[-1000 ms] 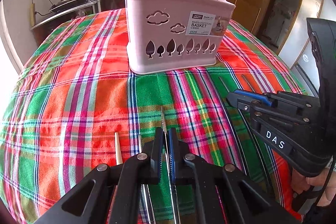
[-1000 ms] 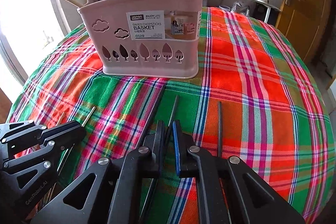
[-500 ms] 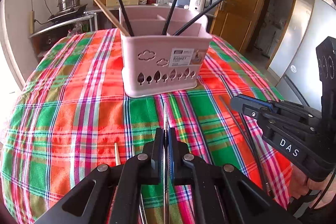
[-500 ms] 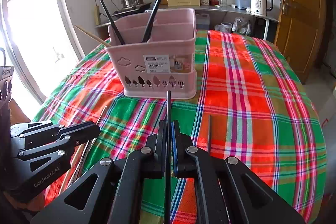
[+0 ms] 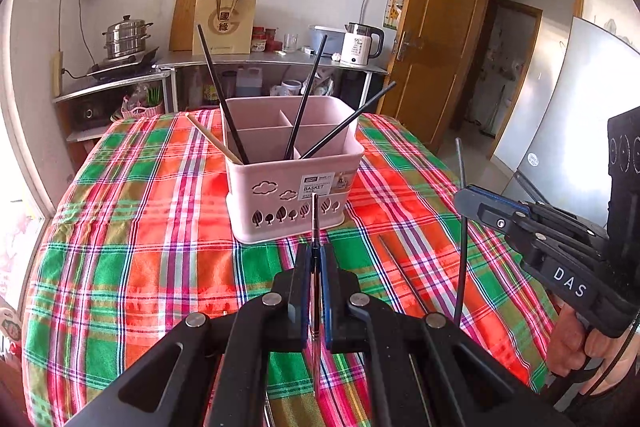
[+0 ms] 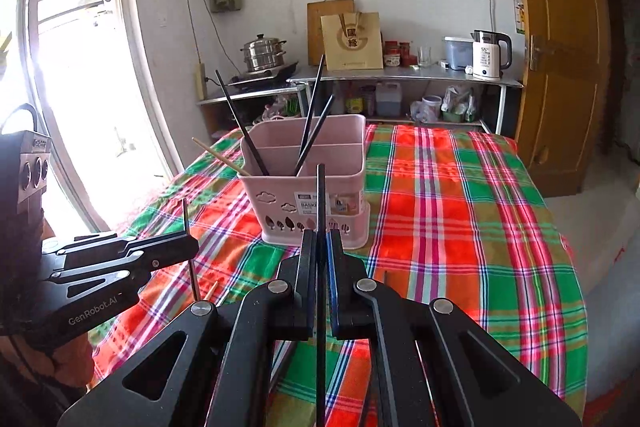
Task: Organize utensils
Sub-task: 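Lift the metal chopstick toward the pink basket with left gripper, then lower the metal chopstick into the pink basket and open the left gripper, then move the left gripper back down to a light wooden chopstick, then grasp the light wooden chopstick with the left gripper, then carry the wooden chopstick over the pink basket with left gripper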
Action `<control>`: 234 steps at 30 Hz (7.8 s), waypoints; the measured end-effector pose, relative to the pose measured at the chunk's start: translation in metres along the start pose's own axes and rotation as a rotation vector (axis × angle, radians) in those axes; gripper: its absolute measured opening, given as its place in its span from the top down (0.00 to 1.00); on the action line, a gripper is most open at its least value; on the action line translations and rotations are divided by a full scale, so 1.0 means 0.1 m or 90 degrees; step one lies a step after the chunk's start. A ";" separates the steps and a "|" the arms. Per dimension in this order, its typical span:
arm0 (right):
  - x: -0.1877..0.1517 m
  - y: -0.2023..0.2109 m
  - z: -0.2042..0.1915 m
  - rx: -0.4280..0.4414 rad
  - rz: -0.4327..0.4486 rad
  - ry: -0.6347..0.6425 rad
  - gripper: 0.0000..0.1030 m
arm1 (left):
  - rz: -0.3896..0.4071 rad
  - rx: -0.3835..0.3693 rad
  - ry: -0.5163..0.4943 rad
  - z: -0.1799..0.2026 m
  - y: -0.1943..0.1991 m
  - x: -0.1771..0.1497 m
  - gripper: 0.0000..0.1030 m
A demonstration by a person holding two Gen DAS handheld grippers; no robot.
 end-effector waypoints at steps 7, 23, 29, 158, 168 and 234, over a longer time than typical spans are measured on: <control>0.09 0.22 -0.03 0.013 0.035 0.003 0.95 | 0.017 -0.003 -0.001 -0.02 0.13 0.06 0.96; 0.23 0.32 -0.06 0.027 0.051 0.012 0.95 | 0.024 -0.013 -0.013 -0.07 0.27 0.20 0.96; 0.40 0.33 -0.14 0.037 0.065 0.022 0.95 | 0.041 -0.015 -0.019 -0.16 0.38 0.46 0.96; -0.62 -0.11 0.33 0.011 -0.054 -0.052 0.86 | -0.089 0.044 0.070 -0.59 -0.20 -1.00 0.80; -0.67 -0.42 0.47 -0.033 -0.105 -0.051 0.86 | -0.146 0.060 0.051 -0.59 -0.61 -1.00 0.80; 0.34 0.29 0.15 0.002 0.057 -0.001 0.95 | 0.067 0.050 -0.013 -0.59 0.56 0.07 0.96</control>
Point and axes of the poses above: each gripper's, at about its wrist camera, not at the fingertips, and y roughly against the way its jaws point, z to its right, x to its top, the point moved 3 cm from there along -y, roughly the way its jaws point, and after that the axes turned 10 degrees about -y, right-handed, at the moved point
